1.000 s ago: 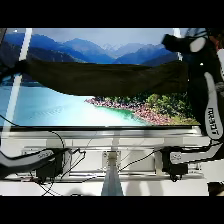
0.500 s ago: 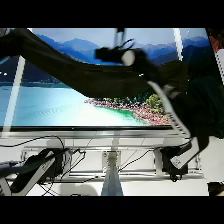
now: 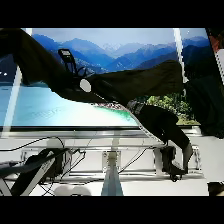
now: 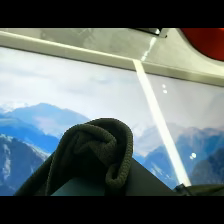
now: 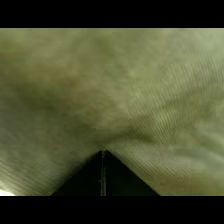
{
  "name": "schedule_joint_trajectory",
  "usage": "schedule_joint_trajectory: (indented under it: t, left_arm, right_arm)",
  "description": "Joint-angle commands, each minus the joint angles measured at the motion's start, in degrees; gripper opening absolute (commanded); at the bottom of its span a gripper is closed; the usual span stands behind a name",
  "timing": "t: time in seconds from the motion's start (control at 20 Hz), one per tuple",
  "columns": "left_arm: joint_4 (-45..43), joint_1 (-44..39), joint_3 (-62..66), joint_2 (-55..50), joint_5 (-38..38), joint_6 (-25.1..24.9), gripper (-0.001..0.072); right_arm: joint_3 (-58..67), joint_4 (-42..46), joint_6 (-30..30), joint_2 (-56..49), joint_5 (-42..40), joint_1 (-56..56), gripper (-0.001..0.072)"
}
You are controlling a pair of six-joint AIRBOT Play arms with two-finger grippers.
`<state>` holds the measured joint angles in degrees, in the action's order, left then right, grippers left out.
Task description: Fold the clothes and pants, and hang the long-sleeved shirts on hangers.
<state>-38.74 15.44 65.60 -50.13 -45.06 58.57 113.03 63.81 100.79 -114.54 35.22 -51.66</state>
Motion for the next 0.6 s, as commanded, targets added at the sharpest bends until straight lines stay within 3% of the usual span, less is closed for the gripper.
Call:
schedule_joint_trajectory:
  t: [0.0, 0.2, 0.45, 0.5, 0.55]
  left_arm:
    - [1.3, -0.1, 0.0, -2.4, -0.1, 3.3, 0.0024]
    - [6.1, -8.0, 0.0, -9.5, -0.2, 4.0, 0.0023]
    - [6.0, -32.2, 0.0, -22.4, -0.2, 4.1, 0.0024]
    - [6.0, -36.6, 0.0, -25.0, -0.2, 4.0, 0.0042]
    - [6.0, -39.8, 0.0, -27.1, -0.4, 4.1, 0.0175]
  right_arm:
    - [1.4, 7.7, 0.0, 1.8, 7.1, 4.4, 0.0026]
    - [1.4, 11.9, 0.0, 5.7, 15.0, 17.2, 0.0026]
    - [1.4, 11.9, 0.0, 8.7, 25.2, 32.9, 0.0026]
    - [1.4, 11.9, 0.0, 9.0, 27.2, 35.3, 0.0026]
    - [1.4, 11.9, 0.0, 9.4, 29.1, 37.6, 0.0026]
